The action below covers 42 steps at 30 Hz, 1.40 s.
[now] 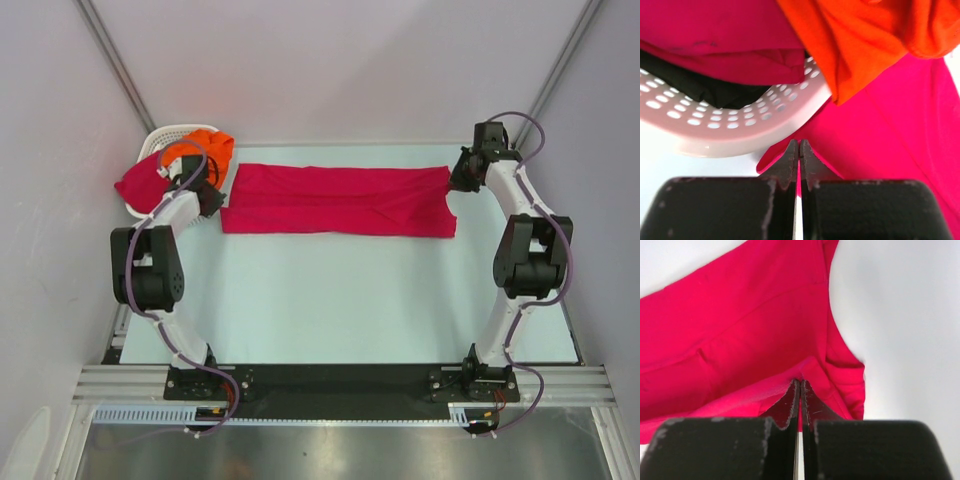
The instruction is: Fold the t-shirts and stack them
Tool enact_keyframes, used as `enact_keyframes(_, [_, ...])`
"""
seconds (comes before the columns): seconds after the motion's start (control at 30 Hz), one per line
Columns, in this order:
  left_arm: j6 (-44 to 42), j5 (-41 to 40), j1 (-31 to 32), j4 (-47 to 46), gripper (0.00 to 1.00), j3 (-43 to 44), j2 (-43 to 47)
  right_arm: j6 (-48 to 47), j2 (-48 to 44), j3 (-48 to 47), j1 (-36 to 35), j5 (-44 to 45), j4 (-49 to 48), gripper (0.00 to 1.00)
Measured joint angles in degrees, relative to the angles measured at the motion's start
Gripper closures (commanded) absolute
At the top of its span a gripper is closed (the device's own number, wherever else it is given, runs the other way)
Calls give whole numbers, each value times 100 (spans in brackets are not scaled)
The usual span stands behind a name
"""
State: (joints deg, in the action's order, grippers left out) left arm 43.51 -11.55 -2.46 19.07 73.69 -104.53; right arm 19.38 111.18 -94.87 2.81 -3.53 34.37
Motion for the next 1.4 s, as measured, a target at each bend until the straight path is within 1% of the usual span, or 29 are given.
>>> enact_keyframes(0.33, [-101, -76, 87, -46, 100, 240, -243, -7, 431, -431, 0, -20, 9, 100])
enact_keyframes(1.4, [-369, -337, 267, -28, 100, 1104, -1069, -17, 1250, -1390, 0, -22, 76, 100])
